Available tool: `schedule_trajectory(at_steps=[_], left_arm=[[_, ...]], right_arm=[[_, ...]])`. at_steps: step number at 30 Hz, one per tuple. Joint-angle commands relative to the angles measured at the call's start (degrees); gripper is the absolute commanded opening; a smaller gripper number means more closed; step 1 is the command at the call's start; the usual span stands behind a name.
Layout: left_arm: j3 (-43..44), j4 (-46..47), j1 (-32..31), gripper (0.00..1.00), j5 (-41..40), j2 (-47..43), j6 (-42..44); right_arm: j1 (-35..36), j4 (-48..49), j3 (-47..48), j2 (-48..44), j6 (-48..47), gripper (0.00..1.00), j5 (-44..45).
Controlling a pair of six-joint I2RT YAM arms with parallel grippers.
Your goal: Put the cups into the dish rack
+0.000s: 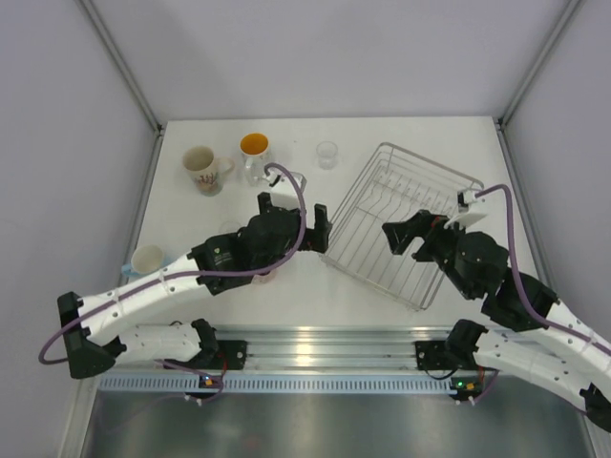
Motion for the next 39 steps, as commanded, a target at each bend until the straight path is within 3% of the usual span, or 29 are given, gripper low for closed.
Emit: schedule_trajectory(at_steps=[1,7,16,26,39], left_arm=[[4.6,-5.9,0.4,0.97,-5.5,2.7,0.0],[5.5,-14.3,4.5,0.94,-6.2,3.1,-4.1],[-0.8,-15.5,15.5,0.93,5.0,-0.4,-6.2],[-5.0,-16.0,17.2,0.91,5.6,2.7,-9.0],[-5.5,-15.8,20.2,0.65,10.1,15.8,-11.5]], right_arm=[[0.5,0.8,-0.4,-1.1,0.9,0.99,0.3],[0.5,0.8,-1.6,-2.1,0.6,0.99,-0.4],[0.5,3.3,-3.5,-1.7,0.1,0.99,-1.0],[0.5,3.1,-2.9,0.9,0.3,0.99,-1.8],[0.5,1.5,-3.1,-2.3,-0.1,0.99,0.3]])
